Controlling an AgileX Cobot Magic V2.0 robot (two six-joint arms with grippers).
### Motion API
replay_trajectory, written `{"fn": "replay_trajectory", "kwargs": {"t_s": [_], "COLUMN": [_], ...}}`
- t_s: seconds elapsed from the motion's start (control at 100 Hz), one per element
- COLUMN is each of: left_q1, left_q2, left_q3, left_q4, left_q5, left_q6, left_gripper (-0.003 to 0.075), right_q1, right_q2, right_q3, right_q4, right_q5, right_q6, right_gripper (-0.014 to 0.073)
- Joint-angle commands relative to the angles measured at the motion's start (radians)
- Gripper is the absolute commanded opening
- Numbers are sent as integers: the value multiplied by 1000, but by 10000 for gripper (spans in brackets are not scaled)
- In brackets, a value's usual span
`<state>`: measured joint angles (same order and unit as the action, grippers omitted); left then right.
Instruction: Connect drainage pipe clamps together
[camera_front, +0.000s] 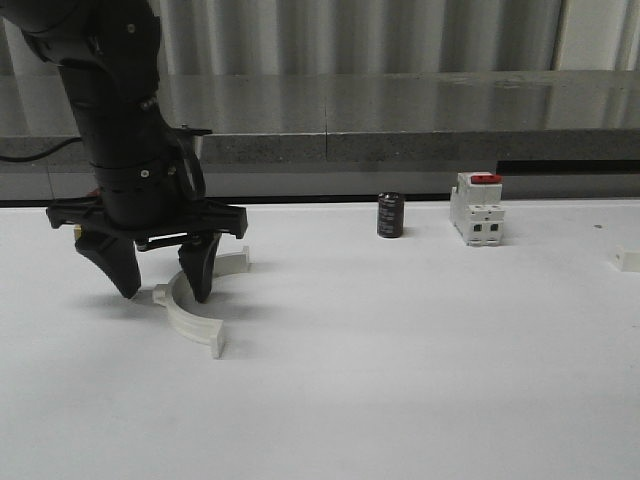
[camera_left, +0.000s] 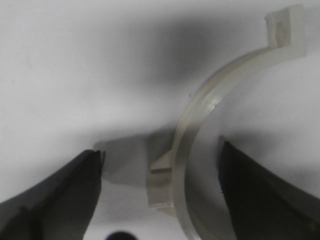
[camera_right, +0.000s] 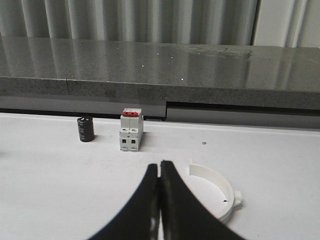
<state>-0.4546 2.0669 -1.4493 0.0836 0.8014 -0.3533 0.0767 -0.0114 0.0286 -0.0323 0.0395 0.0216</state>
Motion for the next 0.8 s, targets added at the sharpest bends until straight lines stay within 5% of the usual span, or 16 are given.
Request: {"fn": "replay_trajectory", "kwargs": {"t_s": [0.0, 0.43, 0.79], "left_q1": [-10, 1, 200], "left_q2": [-60, -328, -705], "left_q3": [-30, -4, 309], "left_q4": [17, 85, 85], "left_q5": [-26, -103, -296], "left_q6": [-12, -7, -7], "left_gripper": [531, 531, 531], "right_q1": [-5, -5, -5], "right_q2": [-13, -13, -13], "right_q3": [-19, -19, -19], "right_q4": [-11, -11, -11], "right_q5": [-81, -81, -81], "right_q6": [0, 0, 0], "right_gripper": [-67, -67, -67]}}
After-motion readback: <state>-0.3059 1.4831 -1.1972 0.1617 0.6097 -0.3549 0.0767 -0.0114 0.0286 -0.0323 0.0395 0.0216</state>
